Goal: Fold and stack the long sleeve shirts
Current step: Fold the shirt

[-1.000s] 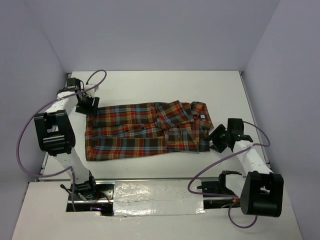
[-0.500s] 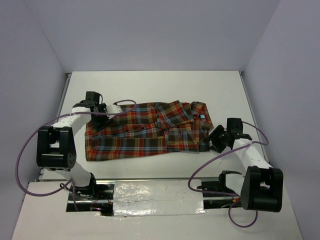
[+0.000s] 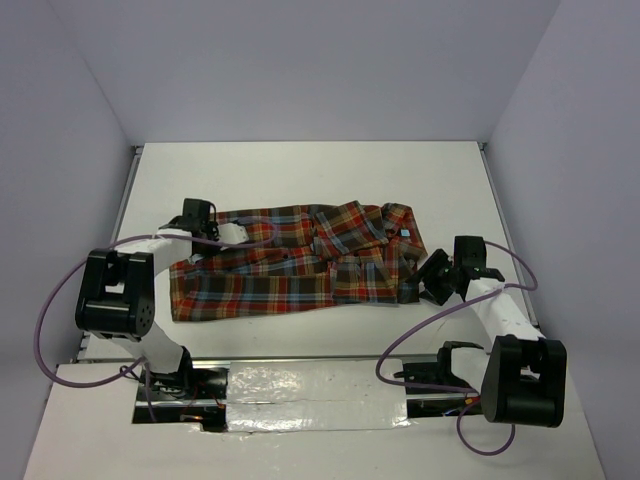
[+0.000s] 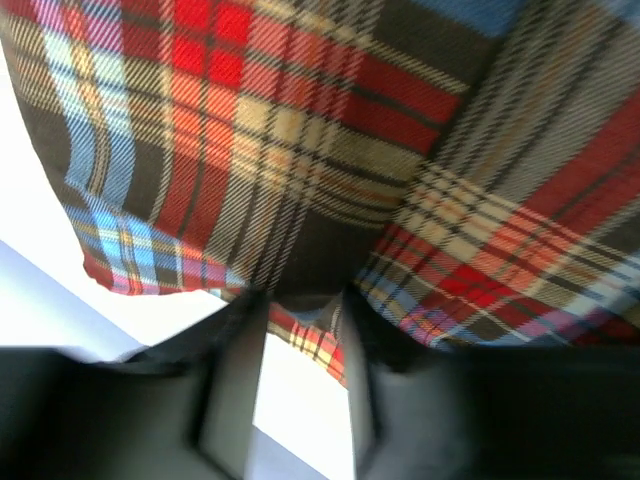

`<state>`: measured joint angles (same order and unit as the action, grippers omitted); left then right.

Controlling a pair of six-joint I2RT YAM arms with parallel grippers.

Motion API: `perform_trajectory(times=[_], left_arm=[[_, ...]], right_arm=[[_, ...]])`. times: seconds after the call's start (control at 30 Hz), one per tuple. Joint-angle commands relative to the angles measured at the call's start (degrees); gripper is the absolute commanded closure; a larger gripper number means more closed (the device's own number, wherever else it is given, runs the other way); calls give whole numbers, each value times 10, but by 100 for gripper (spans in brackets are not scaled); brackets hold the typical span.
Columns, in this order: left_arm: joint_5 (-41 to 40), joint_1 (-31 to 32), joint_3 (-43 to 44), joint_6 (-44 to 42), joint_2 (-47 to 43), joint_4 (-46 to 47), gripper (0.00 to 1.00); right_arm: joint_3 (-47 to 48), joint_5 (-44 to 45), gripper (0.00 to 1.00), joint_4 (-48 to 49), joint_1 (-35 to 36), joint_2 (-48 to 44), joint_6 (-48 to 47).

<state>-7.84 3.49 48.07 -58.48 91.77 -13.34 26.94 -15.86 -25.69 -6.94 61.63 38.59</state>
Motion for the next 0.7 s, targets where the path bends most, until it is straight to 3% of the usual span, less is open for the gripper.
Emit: perform_trajectory(times=[0.0,0.03,0.17,0.4,0.67], left_arm=[[-29,1,3,-8,2,43,60],[-25,1,7,-2,0,36,72],[-3,1,34,17,-15,-7,99],[-5,1,57,-4,-39,-72,100],[2,1,57,-11,-87,-211,100]], right_arm=[[17,-1,41,10,2,-10,-20],[15,2,41,9,2,-12,-25],[7,3,41,18,2,-19,-21],[-5,-6,41,29,2,-19,-14],[1,-3,41,21,3,-26,-25]])
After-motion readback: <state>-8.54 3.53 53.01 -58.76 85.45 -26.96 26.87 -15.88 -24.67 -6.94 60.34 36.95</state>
